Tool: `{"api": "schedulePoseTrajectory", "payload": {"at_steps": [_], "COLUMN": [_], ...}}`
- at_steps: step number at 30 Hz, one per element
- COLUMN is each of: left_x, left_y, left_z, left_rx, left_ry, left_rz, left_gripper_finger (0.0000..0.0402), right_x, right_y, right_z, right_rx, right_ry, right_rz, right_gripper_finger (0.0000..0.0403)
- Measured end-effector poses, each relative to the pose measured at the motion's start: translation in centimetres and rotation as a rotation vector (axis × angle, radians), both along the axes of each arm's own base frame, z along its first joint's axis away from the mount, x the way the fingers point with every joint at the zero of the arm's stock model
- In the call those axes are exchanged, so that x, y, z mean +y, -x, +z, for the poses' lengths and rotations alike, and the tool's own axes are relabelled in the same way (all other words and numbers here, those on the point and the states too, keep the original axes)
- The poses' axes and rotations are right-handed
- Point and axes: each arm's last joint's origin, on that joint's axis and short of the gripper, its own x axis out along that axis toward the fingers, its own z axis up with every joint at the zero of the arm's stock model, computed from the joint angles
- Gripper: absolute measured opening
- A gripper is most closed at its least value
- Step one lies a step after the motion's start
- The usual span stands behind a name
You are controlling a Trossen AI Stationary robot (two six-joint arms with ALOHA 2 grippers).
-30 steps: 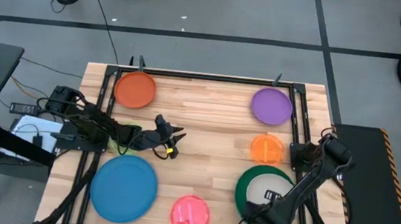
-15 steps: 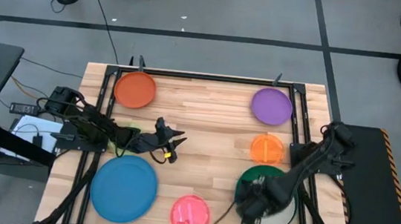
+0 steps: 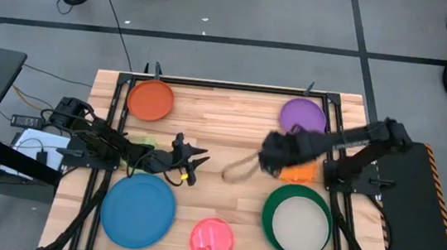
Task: Stack plastic plates
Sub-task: Stack the purple plate on top of the white plate
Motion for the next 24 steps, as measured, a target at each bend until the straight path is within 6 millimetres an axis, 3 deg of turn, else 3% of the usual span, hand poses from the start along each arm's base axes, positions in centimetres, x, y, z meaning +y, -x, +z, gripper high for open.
{"api": "schedulePoseTrajectory", "payload": {"at_steps": [5, 10, 13, 19, 24], "left_x": [0.0, 0.0, 0.0, 0.0, 0.0], "left_y": [0.0, 0.0, 0.0, 0.0, 0.0], "left_z": [0.0, 0.0, 0.0, 0.0, -0.1], "left_rx": [0.003, 0.005, 0.005, 0.005, 0.005], "left_ry": [0.0, -0.001, -0.001, -0.001, 0.0], "left_rz": [-0.002, -0.001, -0.001, -0.001, -0.001], "left_gripper_finger": [0.0123, 0.0123, 0.0123, 0.0123, 0.0123], "right_x": [-6.7, -11.8, -13.9, -17.7, -19.2], "right_y": [0.2, 0.9, 1.3, 2.3, 2.8], "right_z": [-2.3, -6.7, -9.2, -11.6, -13.4], "right_rx": [-0.006, 0.013, 0.05, 0.14, 0.174], "right_ry": [-0.013, -0.088, -0.118, -0.125, -0.21], "right_rz": [-0.071, -0.131, -0.153, -0.243, -0.284], "right_gripper_finger": [0.0208, 0.0208, 0.0207, 0.0192, 0.0173]}}
